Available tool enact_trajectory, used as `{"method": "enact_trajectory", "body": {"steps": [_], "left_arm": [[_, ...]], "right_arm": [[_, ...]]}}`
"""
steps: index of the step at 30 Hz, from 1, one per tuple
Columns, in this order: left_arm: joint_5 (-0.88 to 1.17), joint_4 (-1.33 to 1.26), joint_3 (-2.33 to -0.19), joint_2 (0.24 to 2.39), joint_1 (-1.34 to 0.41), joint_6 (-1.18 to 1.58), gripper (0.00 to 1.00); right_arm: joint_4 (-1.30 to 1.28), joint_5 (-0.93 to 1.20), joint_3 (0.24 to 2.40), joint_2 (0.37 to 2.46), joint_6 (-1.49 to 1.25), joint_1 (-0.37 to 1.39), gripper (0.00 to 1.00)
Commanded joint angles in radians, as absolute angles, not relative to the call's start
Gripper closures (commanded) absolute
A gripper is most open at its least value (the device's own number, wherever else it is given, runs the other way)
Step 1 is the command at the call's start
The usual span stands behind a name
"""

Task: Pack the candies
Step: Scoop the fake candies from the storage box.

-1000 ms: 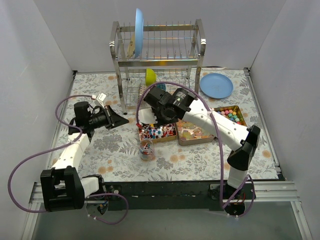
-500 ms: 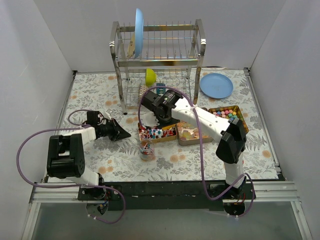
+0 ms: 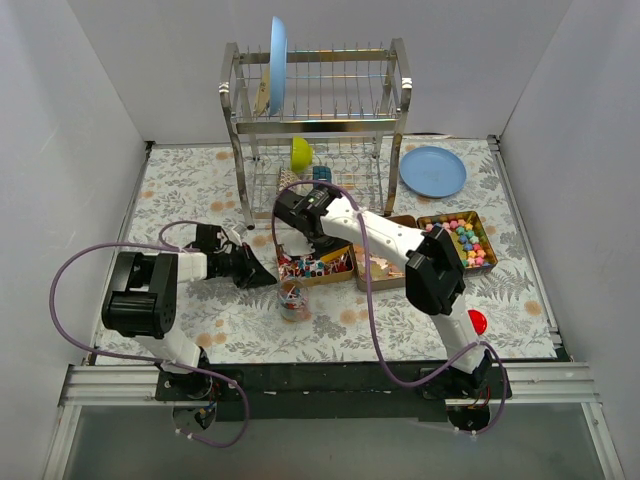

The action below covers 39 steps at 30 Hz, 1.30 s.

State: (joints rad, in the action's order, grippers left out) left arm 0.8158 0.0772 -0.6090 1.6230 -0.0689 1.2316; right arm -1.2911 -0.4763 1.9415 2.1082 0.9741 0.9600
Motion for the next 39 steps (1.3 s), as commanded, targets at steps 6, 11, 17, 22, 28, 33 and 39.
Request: {"method": "enact_trajectory", "body": {"steps": [6,11,17,22,28,33,39], "left_arm": [[0.845,0.006,-0.610,1.670,-0.110,1.279,1.00],[0.862,-0.031,-0.641,1.706,-0.118,1.296,1.00],[0.874,-0.031,-0.675,1.743,-0.118,1.296,1.00],[0.873,-0.008,-0.710,1.758,-0.118,1.281,1.00],[0.887,0.103,-0.756,1.756,-0.117,1.215,1.00],[0.913,0.231,-0.799,1.727,-0.114,1.121,0.93],[0.913,0.426,-0.862,1.675,-0.103,1.011,0.73]], "right_arm": [[-1.302,-0.491,2.063,2.230,0.989,0.986,0.99],[-1.304,-0.443,2.098,2.282,0.973,1.008,0.99],[-1.279,-0.391,2.100,2.316,0.988,1.032,0.99],[-1.252,-0.295,2.137,2.365,0.918,1.019,0.99],[-1.218,-0.100,2.178,2.381,0.782,0.930,0.99],[-1.189,0.033,2.198,2.352,0.793,0.858,0.99],[-0.981,0.089,1.946,2.199,0.824,0.848,0.99]]}}
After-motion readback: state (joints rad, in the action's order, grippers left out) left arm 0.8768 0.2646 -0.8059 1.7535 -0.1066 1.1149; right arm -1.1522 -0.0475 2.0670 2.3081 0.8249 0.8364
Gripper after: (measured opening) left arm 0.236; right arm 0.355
